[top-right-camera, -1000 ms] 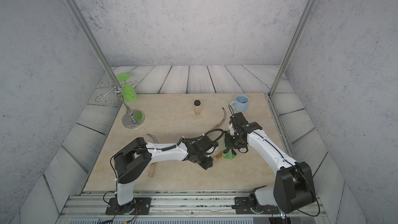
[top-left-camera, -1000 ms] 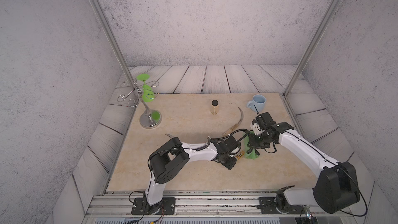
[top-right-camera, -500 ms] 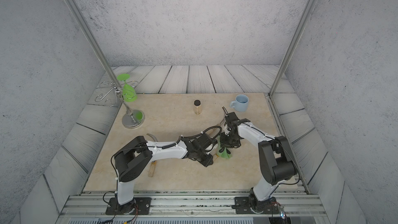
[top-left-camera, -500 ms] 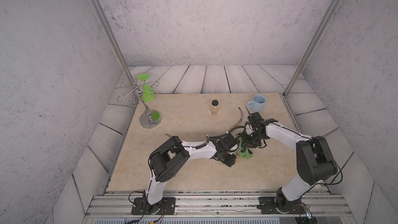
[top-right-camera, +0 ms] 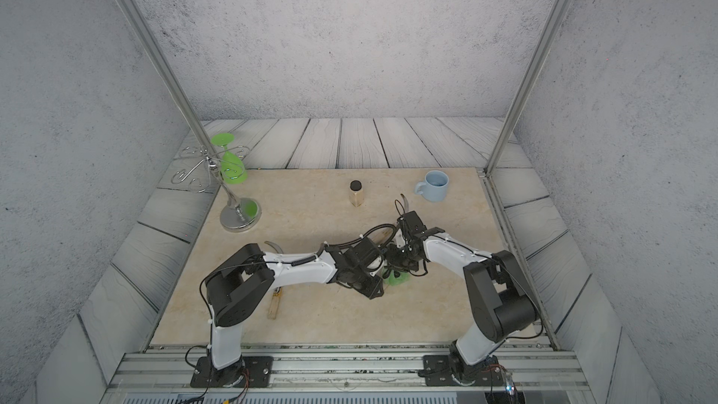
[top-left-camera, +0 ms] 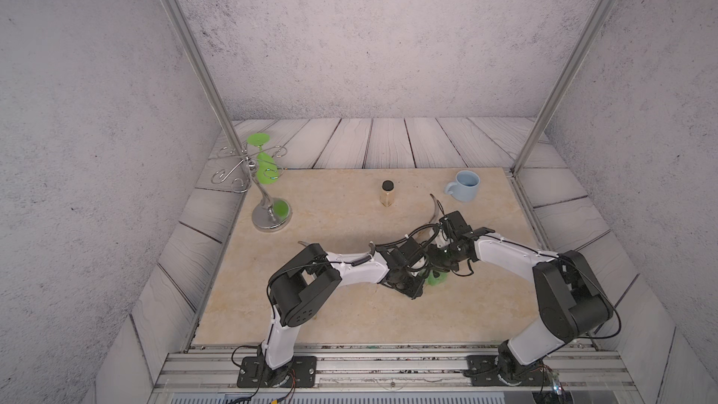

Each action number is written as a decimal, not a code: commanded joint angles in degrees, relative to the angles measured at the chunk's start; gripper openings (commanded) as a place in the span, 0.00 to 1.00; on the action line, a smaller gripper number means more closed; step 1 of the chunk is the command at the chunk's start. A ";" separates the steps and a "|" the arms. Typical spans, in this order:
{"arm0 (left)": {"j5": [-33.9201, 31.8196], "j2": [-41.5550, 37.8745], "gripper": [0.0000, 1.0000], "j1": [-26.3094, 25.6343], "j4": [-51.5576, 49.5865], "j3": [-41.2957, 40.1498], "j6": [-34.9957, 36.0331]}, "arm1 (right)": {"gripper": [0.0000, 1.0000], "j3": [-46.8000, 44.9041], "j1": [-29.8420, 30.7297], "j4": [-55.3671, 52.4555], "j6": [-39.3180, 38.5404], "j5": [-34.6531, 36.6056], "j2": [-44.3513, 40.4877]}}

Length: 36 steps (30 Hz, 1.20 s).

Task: Wipe small sickles with rags
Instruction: Wipe the small sickle at the center of the board.

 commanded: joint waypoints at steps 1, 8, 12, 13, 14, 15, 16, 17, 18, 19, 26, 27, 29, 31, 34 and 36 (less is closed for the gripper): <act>-2.55 2.42 0.00 0.79 4.56 0.64 -0.05 | 0.22 -5.49 4.07 -2.03 4.93 -5.11 -4.26; -2.47 1.89 0.00 0.89 5.04 0.22 -0.59 | 0.22 -9.09 3.64 -3.03 6.02 -0.45 -7.25; -2.46 0.75 0.00 0.88 5.29 -1.04 -0.99 | 0.22 -7.52 1.20 -5.54 4.53 4.85 -6.81; -2.47 0.39 0.00 0.89 5.40 -1.54 -1.07 | 0.21 -6.55 0.24 -6.66 3.79 6.68 -6.64; -2.46 -0.02 0.00 0.87 5.41 -1.91 -1.08 | 0.22 -5.53 -0.76 -7.66 2.88 8.32 -6.51; -2.46 -0.30 0.00 0.89 5.47 -2.27 -1.16 | 0.21 -4.66 -1.53 -8.36 2.04 9.68 -6.41; -2.55 -0.57 0.00 0.85 5.53 -2.59 -1.12 | 0.21 -3.39 -2.43 -9.47 1.02 11.44 -5.99; -2.55 -0.77 0.00 0.89 5.53 -2.80 -1.16 | 0.21 -2.13 -3.26 -10.38 -0.04 12.91 -5.57; -2.50 -0.88 0.00 0.89 5.42 -2.95 -1.12 | 0.21 -1.15 -3.91 -11.01 -0.79 13.70 -5.12; -2.61 -0.96 0.00 0.89 5.32 -3.04 -1.10 | 0.22 0.03 -4.75 -11.70 -1.64 14.32 -4.62; -2.81 -0.76 0.00 0.89 5.31 -3.19 -1.18 | 0.21 4.64 -6.96 -11.92 -5.47 12.35 -1.93; -2.72 -0.59 0.00 0.87 5.34 -3.03 -1.21 | 0.21 4.76 -6.91 -11.45 -5.88 10.61 -1.20; -2.55 -0.27 0.00 0.89 5.49 -2.49 -1.33 | 0.21 3.96 -6.58 -9.75 -6.06 7.05 -0.14; -2.42 -0.11 0.00 0.85 5.62 -2.13 -1.59 | 0.21 2.28 -5.72 -7.62 -5.83 4.59 0.16; -2.72 0.19 0.00 0.94 5.75 -1.47 -1.77 | 0.21 -0.72 -4.06 -5.29 -3.74 1.81 -0.11; -3.05 0.37 0.00 1.05 5.56 -0.93 -1.72 | 0.21 -3.13 -3.00 -4.01 -2.06 0.76 -1.25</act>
